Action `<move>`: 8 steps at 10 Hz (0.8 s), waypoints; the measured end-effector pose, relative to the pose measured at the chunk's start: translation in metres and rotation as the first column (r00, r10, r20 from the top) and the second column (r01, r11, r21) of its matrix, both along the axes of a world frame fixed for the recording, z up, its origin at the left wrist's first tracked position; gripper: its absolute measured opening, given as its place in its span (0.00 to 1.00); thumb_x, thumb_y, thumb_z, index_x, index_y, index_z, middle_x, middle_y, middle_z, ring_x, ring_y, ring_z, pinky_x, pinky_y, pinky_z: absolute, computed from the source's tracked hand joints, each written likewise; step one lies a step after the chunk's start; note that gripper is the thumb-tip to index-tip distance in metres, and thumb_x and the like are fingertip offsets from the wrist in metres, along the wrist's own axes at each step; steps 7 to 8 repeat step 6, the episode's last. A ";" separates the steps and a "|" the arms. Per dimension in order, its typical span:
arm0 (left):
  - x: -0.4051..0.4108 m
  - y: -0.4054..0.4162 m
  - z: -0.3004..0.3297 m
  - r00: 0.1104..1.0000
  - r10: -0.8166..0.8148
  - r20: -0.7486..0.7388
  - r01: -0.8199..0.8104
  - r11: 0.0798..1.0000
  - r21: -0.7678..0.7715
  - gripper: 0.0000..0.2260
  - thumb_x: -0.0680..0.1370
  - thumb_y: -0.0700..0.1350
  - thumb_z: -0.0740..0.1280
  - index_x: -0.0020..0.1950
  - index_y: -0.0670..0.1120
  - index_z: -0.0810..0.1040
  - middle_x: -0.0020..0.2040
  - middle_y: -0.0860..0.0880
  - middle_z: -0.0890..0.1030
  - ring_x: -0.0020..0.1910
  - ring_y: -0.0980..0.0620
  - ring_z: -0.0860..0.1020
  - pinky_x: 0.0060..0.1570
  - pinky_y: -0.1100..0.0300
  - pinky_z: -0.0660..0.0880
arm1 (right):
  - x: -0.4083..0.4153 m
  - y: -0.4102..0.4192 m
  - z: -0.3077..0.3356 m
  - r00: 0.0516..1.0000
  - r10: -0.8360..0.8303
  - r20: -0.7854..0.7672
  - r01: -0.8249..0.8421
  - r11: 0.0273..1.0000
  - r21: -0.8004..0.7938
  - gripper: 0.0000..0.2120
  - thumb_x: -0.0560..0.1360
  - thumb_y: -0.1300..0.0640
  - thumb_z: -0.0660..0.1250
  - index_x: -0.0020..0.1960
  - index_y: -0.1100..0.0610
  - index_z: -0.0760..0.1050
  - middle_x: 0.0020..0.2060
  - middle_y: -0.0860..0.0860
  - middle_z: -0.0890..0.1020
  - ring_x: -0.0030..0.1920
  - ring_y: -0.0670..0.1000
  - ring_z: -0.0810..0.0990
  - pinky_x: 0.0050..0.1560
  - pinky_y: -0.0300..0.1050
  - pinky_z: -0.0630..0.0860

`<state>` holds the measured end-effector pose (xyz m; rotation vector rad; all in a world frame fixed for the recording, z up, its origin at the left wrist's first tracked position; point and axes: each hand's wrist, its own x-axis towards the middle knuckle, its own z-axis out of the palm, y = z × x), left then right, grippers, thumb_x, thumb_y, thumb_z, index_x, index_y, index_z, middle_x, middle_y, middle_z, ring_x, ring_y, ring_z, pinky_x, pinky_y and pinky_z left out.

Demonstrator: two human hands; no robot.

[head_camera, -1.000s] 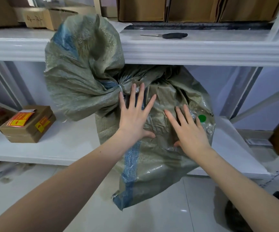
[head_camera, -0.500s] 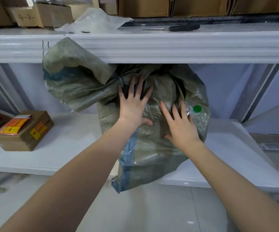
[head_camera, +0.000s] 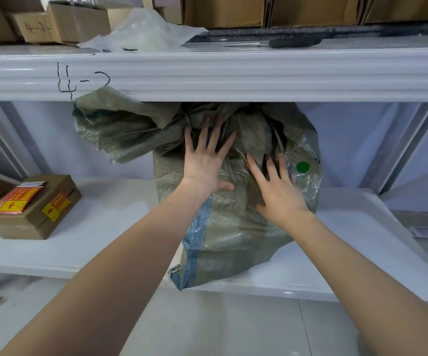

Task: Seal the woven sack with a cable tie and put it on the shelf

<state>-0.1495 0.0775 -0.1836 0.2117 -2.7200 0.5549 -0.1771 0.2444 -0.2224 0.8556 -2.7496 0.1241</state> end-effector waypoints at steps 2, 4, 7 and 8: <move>0.022 0.006 -0.005 0.998 -0.056 -0.035 0.057 0.998 0.024 0.50 0.67 0.71 0.63 0.77 0.54 0.37 0.78 0.43 0.37 0.77 0.41 0.38 0.71 0.36 0.39 | 0.019 0.015 0.018 0.999 0.018 -0.037 -0.018 1.000 -0.015 0.50 0.71 0.57 0.68 0.72 0.43 0.30 0.76 0.56 0.43 0.76 0.61 0.41 0.72 0.63 0.53; 0.054 0.017 0.012 0.989 -0.122 -0.084 0.125 0.992 0.030 0.49 0.68 0.69 0.64 0.77 0.53 0.38 0.79 0.42 0.41 0.78 0.41 0.42 0.73 0.39 0.43 | 0.042 0.036 0.045 0.994 0.027 -0.106 -0.026 1.000 0.014 0.48 0.72 0.55 0.67 0.73 0.45 0.32 0.76 0.56 0.44 0.76 0.59 0.43 0.72 0.63 0.54; 0.090 0.028 0.043 0.989 -0.136 -0.062 0.136 0.991 0.002 0.48 0.70 0.68 0.63 0.77 0.53 0.36 0.79 0.42 0.41 0.77 0.40 0.42 0.73 0.40 0.42 | 0.074 0.051 0.077 0.994 -0.002 -0.107 0.007 0.999 0.043 0.47 0.73 0.53 0.66 0.73 0.46 0.32 0.76 0.56 0.42 0.76 0.59 0.43 0.72 0.63 0.53; 0.090 0.028 0.043 0.989 -0.136 -0.062 0.136 0.991 0.002 0.48 0.70 0.68 0.63 0.77 0.53 0.36 0.79 0.42 0.41 0.77 0.40 0.42 0.73 0.40 0.42 | 0.074 0.051 0.077 0.994 -0.002 -0.107 0.007 0.999 0.043 0.47 0.73 0.53 0.66 0.73 0.46 0.32 0.76 0.56 0.42 0.76 0.59 0.43 0.72 0.63 0.53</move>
